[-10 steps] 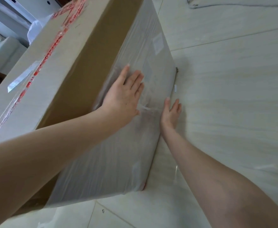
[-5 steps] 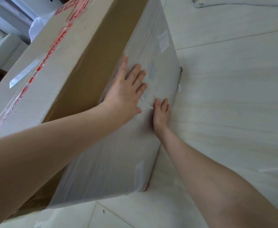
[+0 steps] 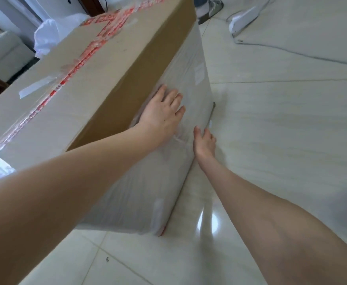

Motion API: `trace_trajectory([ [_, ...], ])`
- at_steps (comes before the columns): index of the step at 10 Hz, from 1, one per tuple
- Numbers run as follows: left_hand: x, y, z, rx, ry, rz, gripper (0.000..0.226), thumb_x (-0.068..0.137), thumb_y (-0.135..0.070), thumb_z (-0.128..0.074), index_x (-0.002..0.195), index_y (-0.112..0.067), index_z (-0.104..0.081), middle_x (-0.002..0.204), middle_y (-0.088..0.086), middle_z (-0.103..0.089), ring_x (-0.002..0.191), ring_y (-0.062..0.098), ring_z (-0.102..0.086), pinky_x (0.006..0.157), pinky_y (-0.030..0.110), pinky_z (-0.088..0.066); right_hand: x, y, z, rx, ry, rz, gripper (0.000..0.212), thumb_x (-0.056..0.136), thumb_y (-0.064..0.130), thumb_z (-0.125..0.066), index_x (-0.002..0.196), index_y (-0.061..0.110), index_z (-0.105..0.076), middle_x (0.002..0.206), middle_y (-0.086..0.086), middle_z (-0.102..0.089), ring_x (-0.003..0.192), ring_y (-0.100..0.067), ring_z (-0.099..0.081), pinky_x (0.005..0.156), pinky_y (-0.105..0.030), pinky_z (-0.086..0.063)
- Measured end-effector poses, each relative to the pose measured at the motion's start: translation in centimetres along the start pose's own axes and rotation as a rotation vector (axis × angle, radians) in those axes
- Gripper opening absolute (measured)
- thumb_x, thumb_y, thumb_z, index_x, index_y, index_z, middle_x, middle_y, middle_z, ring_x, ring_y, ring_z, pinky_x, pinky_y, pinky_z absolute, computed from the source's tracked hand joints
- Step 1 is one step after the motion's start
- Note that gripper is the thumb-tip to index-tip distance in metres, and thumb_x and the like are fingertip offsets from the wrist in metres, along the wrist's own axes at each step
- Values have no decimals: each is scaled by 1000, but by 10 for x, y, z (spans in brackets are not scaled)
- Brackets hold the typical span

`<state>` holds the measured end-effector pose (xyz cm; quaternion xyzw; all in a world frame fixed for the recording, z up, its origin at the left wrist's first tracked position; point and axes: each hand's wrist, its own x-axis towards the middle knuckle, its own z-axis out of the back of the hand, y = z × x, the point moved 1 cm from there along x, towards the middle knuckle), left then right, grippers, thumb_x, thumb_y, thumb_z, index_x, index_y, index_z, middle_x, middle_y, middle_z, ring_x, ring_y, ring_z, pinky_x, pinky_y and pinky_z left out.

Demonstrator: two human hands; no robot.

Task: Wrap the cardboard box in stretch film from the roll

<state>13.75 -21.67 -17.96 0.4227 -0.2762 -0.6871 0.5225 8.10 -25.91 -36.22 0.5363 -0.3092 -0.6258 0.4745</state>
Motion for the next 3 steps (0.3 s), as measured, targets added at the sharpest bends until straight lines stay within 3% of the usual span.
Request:
trace_trajectory([
  [1,-9,-1,7,-134,-128,-34,47,99,-23,-30,143,-7,-30,153,20,-20,144,33,-14,115,47,-18,-9,18,15,-229,122,137,57,95,44,-47,139,8,-43,143,-20,-42,131,-32,-40,108,-35,-32],
  [2,-20,-3,13,-246,-242,-40,36,96,-16,-36,130,-10,-42,143,16,-37,137,31,-30,107,39,-32,-20,45,36,-629,349,267,48,97,40,-45,127,4,-55,136,-17,-51,127,-30,-46,99,-30,-37],
  [3,-33,1,19,-465,-279,78,36,93,-12,-42,128,-13,-46,139,10,-42,127,27,-43,97,37,-41,-38,77,61,-763,457,364,43,100,30,-43,126,-2,-54,136,-18,-51,125,-30,-46,89,-25,-31],
])
